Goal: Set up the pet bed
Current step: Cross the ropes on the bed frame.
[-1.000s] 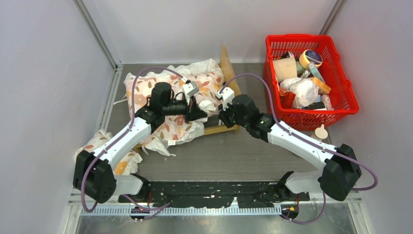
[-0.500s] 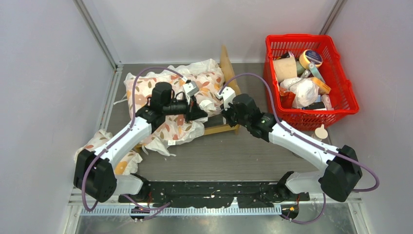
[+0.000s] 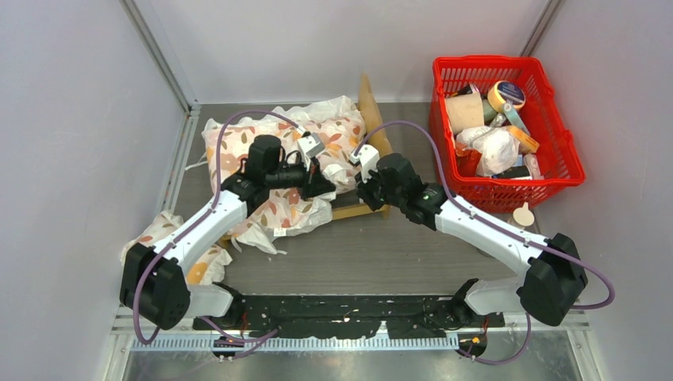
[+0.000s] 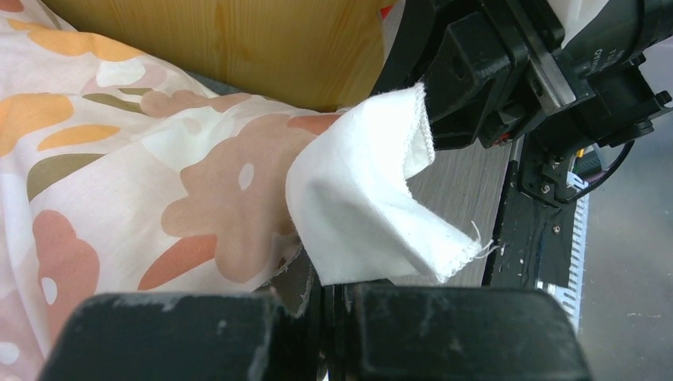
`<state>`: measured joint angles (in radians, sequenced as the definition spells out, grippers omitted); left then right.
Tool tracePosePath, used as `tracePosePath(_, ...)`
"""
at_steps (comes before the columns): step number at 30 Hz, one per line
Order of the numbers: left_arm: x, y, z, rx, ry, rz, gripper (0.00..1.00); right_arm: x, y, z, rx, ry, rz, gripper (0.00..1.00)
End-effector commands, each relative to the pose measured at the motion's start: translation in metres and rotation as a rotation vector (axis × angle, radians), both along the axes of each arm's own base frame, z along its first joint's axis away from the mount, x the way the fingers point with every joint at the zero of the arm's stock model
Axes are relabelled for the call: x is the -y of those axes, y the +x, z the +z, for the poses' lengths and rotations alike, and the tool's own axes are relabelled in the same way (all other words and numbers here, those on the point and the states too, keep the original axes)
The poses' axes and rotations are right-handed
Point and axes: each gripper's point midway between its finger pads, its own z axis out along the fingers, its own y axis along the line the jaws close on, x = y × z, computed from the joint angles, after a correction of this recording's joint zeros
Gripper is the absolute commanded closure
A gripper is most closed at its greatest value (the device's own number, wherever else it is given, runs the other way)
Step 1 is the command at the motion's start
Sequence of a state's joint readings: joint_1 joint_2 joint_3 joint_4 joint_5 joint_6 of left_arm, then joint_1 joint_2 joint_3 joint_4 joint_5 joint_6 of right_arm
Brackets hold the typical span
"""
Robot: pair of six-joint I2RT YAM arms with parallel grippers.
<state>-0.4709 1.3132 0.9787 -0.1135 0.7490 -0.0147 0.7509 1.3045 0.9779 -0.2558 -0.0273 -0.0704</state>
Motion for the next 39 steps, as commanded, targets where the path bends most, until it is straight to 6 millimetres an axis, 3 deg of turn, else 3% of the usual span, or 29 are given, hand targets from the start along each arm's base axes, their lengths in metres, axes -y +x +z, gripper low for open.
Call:
tracePosePath(1, -0.005, 0.001, 0.009, 0.062, 0.010, 0.011, 1.00, -0.001, 0.009, -0.003, 0.006, -0.005, -0.041, 0.95)
tracePosePath(5, -0.008, 0.002, 0.004, 0.085, 0.025, 0.021, 1.00, 0.009, 0.012, -0.025, -0.015, -0.049, -0.097, 0.95)
tracePosePath(15, -0.006, 0.005, -0.013, 0.076, 0.053, 0.007, 1.00, 0.013, 0.017, -0.029, 0.017, -0.031, -0.140, 0.94)
tracePosePath(19, -0.007, 0.010, -0.015, 0.110, 0.070, 0.026, 1.00, 0.019, 0.023, -0.012, 0.069, -0.002, -0.193, 0.94)
tracePosePath(22, -0.007, 0.017, -0.006, 0.149, 0.058, 0.052, 1.00, 0.012, 0.031, 0.015, 0.168, 0.057, -0.157, 0.95)
tracePosePath(24, -0.009, 0.023, -0.002, 0.155, 0.071, 0.079, 1.00, 0.004, 0.033, 0.022, 0.191, 0.059, -0.112, 0.95)
tracePosePath(30, -0.012, 0.025, 0.004, 0.169, 0.086, 0.094, 1.00, 0.003, 0.022, -0.009, 0.131, -0.002, -0.052, 0.95)
tracePosePath(35, -0.012, 0.024, 0.007, 0.173, 0.082, 0.087, 1.00, 0.001, 0.013, -0.004, 0.116, 0.006, -0.009, 0.95)
tracePosePath(39, -0.012, 0.022, 0.010, 0.177, 0.078, 0.084, 1.00, -0.008, 0.001, 0.015, 0.102, 0.065, 0.057, 0.95)
